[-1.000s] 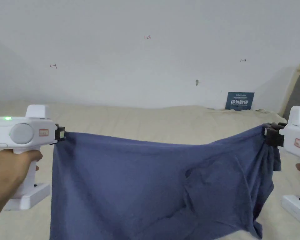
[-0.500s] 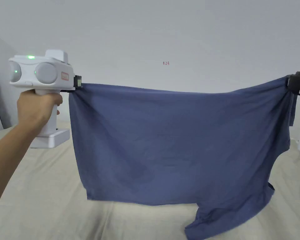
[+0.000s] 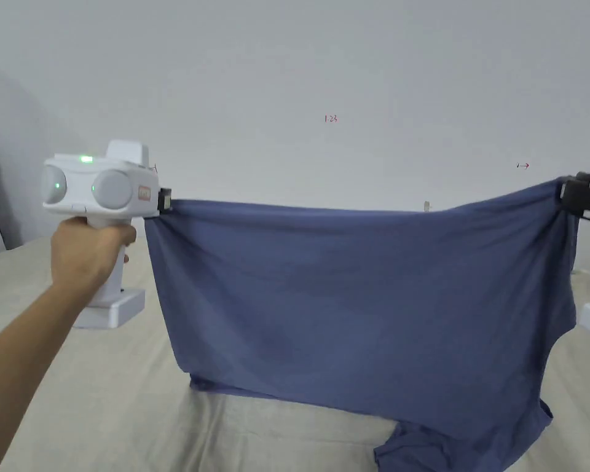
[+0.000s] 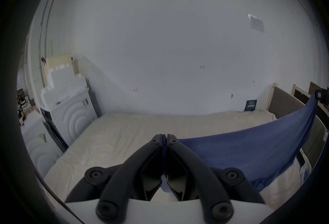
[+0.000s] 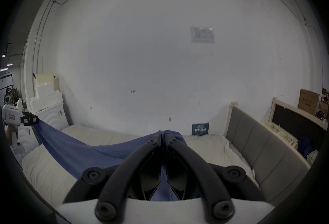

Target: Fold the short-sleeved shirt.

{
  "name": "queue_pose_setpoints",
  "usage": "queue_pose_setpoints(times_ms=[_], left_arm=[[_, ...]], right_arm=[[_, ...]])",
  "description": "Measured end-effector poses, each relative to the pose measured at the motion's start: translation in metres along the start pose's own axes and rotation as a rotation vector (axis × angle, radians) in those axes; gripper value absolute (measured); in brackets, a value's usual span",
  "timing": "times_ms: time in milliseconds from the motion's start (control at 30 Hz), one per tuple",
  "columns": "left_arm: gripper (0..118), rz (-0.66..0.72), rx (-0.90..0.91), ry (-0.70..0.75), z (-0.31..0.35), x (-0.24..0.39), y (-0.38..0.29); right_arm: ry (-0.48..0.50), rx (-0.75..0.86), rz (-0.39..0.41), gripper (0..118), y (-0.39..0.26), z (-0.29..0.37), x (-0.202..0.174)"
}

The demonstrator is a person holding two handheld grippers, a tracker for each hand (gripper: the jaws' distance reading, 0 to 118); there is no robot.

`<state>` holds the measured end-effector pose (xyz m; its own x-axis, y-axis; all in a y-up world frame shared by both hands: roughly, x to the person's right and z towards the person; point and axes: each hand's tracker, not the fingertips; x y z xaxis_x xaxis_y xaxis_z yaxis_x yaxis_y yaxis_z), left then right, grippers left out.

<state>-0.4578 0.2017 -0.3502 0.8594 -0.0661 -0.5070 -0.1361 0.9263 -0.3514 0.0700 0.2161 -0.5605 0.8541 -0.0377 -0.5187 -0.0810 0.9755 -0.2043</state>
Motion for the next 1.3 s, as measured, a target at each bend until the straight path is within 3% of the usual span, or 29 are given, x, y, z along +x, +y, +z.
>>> queue_pose_setpoints(times_ms=[267,467,833,1300], left_arm=[[0,0.040,-0.133,-0.032,-0.005,-0.008,-0.114],[0,0.069,-0.232,-0.046,0.024,-0.018,-0.205],[0,0.061,-0.366,-0.055,0.121,-0.024,-0.335],[0,0.064,-0.491,-0.033,0.211,-0.040,-0.424]], right_arm=[[0.052,-0.128,-0.087,2,-0.112,0.008,0.010],[0.057,-0.214,-0.167,2,-0.201,0.067,0.004],[0.049,-0.339,-0.201,2,-0.309,0.196,-0.019],[0.039,-0.509,-0.168,2,-0.390,0.292,-0.016]])
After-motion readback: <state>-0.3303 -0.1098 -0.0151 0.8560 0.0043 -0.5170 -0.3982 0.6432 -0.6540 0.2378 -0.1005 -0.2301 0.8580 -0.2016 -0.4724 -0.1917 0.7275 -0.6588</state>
